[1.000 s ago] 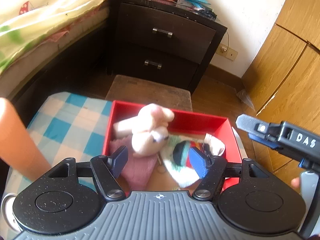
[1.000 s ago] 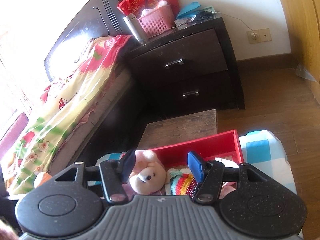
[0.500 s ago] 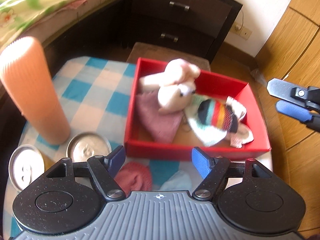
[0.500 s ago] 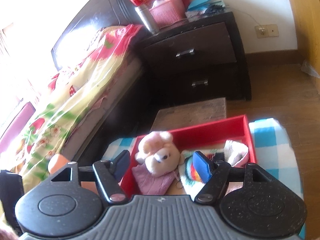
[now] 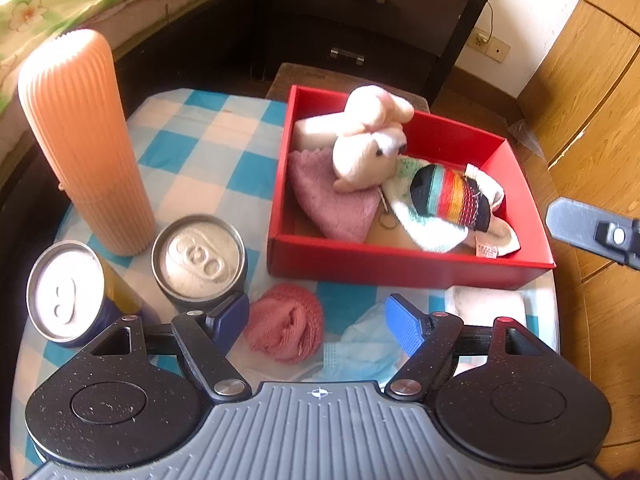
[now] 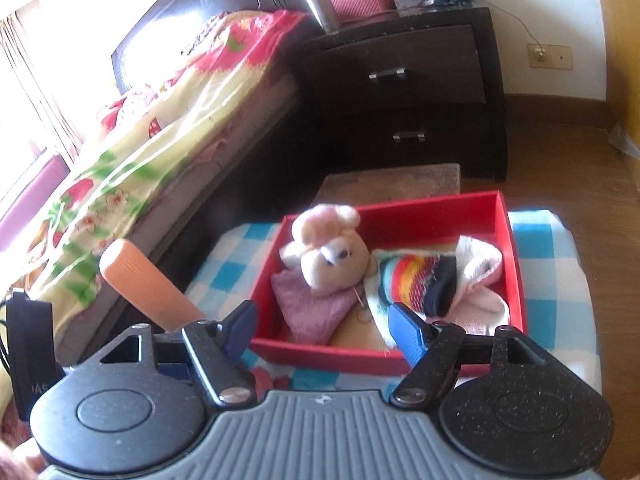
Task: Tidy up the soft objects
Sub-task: 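Grasp the pink knit hat with the left tool while the right tool grasps the white pad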
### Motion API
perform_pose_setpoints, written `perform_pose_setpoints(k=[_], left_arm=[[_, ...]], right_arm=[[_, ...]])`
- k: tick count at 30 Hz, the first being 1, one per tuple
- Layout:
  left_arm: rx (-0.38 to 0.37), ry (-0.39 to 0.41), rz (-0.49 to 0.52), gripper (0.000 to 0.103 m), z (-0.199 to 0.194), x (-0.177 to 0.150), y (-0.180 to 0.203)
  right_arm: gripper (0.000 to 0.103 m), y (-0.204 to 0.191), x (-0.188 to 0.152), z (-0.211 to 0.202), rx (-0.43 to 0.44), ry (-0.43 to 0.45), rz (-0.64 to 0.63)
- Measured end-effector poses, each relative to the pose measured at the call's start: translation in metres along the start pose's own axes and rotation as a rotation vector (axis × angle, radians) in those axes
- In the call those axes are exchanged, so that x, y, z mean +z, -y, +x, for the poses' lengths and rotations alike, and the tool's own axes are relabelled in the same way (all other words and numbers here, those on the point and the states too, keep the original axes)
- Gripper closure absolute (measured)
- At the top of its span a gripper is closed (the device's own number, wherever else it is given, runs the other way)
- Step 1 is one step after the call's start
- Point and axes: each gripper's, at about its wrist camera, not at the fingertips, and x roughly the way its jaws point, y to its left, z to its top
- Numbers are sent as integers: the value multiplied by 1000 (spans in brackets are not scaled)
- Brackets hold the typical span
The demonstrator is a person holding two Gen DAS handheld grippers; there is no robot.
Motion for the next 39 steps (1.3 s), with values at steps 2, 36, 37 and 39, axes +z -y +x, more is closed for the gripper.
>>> perform_pose_setpoints(k=[2,36,37,39], left_arm=[[-26,-17,-15,28,2,-2,-2],[45,-179,-69,29,84,0,4],[46,-178,-66,30,83,-1,5],[41,-178,-62,34,80,-3,2]], right_arm=[[51,1,-4,0,-11,-11,-4],[29,52,-45,91,-256,-287,-20],[29,50,-46,92,-265,-283,-34],[29,48,-47,96,-283,-289,-57]])
